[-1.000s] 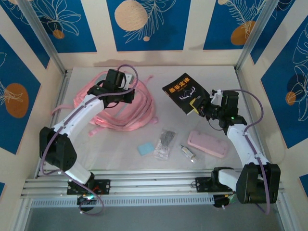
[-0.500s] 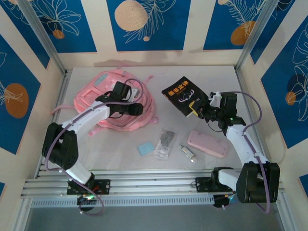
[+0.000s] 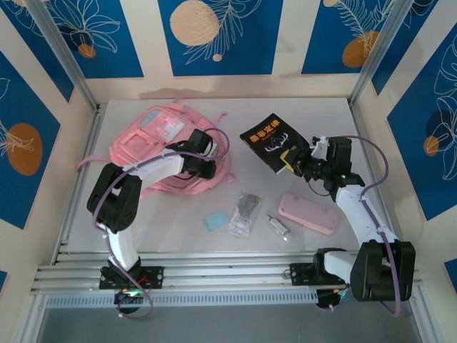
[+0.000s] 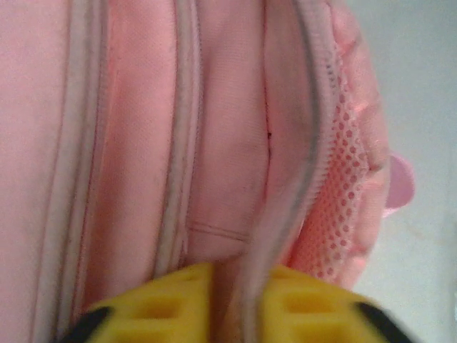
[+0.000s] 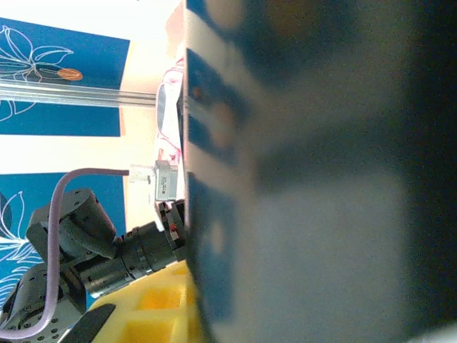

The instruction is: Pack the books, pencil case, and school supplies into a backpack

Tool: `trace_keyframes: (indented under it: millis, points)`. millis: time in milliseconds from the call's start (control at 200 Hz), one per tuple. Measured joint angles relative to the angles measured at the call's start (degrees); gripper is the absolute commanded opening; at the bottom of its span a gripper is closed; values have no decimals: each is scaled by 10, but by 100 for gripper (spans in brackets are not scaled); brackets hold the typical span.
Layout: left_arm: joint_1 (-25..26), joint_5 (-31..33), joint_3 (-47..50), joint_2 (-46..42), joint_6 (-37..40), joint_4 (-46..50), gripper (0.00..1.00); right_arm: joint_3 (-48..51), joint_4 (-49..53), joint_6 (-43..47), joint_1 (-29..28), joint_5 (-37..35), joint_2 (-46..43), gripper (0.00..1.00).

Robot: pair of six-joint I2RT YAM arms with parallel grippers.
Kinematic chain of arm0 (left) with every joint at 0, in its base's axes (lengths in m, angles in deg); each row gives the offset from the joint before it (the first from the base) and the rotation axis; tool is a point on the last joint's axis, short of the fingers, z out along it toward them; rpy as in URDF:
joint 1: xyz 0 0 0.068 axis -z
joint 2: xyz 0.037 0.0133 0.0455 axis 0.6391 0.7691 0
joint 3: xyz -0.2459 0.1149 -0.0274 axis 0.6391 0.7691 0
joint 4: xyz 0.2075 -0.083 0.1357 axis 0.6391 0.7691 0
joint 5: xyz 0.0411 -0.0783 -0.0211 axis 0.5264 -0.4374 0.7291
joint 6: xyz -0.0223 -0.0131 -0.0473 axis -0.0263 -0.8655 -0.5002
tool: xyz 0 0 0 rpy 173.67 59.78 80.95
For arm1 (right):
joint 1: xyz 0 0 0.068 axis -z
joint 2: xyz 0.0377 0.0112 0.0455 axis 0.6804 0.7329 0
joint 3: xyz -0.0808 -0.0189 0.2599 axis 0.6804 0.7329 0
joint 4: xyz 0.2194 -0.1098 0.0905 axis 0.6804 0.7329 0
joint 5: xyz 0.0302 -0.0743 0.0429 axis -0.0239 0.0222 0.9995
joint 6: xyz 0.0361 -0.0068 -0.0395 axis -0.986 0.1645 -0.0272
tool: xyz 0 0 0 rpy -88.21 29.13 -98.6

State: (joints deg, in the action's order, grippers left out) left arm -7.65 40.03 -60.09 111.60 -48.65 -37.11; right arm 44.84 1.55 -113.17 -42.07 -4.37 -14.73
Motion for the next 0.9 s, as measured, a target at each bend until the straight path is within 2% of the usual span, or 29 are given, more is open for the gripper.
trace_keyframes:
  millis: [65, 205, 290, 330, 425, 465, 900]
  points:
    - [0, 1, -1, 0, -3, 1, 5, 0, 0, 1, 1, 0, 0, 0]
    - [-1, -11, -11, 0, -14, 10, 28, 0, 0, 4, 2, 0, 0, 0]
    - [-3, -29, -17, -2, -19, 9, 32, 0, 0, 4, 3, 1, 0, 0]
    - [-5, -38, -18, -3, -23, 8, 30, 0, 0, 4, 3, 2, 0, 0]
    - [-14, -56, -18, -6, -33, 5, 8, 0, 0, 4, 4, 4, 0, 0]
    - [-18, -61, -18, -6, -33, 4, 3, 0, 0, 4, 4, 5, 0, 0]
    - [-34, -100, -18, -12, -53, 5, 0, 1, 0, 9, 7, 10, 0, 0]
